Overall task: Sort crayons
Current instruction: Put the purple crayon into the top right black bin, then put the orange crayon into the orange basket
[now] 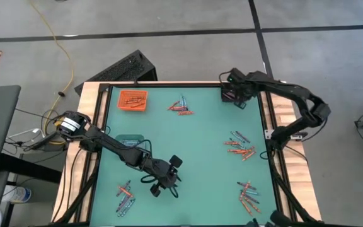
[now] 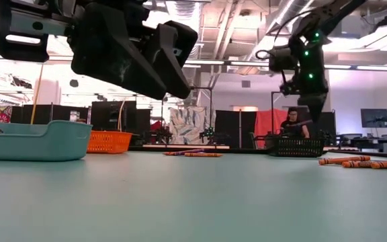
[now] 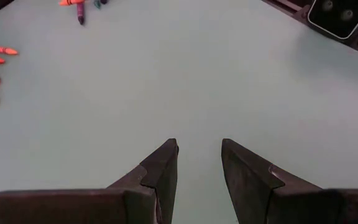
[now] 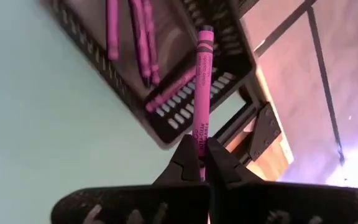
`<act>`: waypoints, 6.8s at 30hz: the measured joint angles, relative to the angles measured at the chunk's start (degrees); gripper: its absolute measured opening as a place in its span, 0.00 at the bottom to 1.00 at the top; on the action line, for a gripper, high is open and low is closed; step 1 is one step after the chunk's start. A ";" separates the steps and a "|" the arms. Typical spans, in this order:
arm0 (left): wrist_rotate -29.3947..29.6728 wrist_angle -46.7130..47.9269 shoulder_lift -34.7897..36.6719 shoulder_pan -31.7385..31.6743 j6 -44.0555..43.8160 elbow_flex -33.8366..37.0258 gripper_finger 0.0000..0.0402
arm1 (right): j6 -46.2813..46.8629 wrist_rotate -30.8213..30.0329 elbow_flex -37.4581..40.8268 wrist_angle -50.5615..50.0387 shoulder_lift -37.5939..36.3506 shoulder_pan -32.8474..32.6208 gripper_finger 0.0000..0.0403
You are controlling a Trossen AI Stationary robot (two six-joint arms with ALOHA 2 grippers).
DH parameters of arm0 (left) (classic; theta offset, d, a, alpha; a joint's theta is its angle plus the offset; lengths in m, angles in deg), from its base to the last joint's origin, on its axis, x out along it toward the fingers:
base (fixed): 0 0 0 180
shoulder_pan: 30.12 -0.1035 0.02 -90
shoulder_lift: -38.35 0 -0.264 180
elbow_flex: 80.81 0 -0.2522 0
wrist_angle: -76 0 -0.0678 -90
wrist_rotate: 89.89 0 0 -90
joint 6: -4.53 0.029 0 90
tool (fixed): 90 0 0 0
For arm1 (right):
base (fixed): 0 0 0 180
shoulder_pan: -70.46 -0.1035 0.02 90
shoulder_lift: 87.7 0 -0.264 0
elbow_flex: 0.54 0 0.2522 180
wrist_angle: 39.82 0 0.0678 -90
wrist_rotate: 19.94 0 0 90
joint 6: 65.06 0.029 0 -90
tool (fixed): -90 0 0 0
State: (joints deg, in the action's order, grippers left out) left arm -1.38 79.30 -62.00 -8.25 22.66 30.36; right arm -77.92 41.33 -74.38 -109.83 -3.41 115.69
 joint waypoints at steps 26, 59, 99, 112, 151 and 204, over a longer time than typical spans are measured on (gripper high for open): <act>-0.08 -0.68 -0.04 0.02 -2.40 0.00 0.29 | -10.85 7.45 1.50 8.36 1.25 -0.13 0.00; 0.30 -0.63 -0.04 0.01 -3.21 0.00 0.29 | 1.94 16.97 1.48 -0.88 -8.54 -12.39 0.42; 0.62 -4.04 -0.07 -0.09 -3.81 0.00 0.29 | 13.43 26.69 13.06 8.77 6.15 -46.29 0.41; 0.62 -4.05 -0.07 -0.09 -3.42 0.00 0.29 | 13.46 26.88 12.97 10.19 7.28 -45.90 0.32; 8.11 -4.54 -0.07 -0.09 -3.09 0.00 0.29 | 15.80 22.45 2.50 7.13 4.94 -48.21 0.00; 17.69 -49.45 6.23 -2.29 18.06 -0.04 0.29 | -4.22 0.37 -38.54 18.34 5.01 -74.95 0.00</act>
State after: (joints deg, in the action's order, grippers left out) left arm 16.32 29.86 -55.77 -10.54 40.72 30.31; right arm -82.14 41.70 -112.93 -91.50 1.60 40.74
